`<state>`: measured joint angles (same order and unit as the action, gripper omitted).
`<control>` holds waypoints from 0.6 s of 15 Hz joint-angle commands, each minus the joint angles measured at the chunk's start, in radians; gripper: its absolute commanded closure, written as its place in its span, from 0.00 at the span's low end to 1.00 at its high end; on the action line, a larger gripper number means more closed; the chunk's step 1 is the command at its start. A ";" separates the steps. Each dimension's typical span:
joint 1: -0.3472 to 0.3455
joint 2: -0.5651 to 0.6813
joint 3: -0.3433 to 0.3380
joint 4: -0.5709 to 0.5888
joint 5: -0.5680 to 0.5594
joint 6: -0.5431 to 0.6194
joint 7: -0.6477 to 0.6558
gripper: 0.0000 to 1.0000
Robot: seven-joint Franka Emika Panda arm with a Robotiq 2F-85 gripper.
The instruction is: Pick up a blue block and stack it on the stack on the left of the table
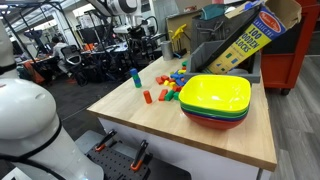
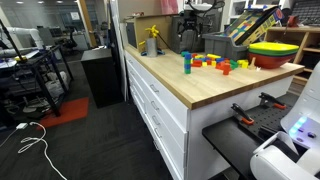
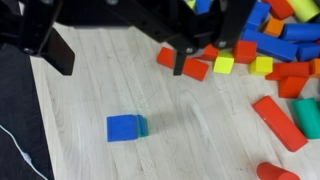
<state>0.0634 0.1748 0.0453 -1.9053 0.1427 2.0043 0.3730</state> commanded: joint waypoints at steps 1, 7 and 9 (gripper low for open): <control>-0.022 -0.019 -0.026 0.000 0.022 -0.006 -0.001 0.00; -0.052 -0.014 -0.060 -0.016 0.015 0.008 -0.007 0.00; -0.058 -0.011 -0.067 -0.023 0.005 0.012 -0.012 0.00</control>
<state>0.0157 0.1730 -0.0117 -1.9087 0.1429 2.0045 0.3750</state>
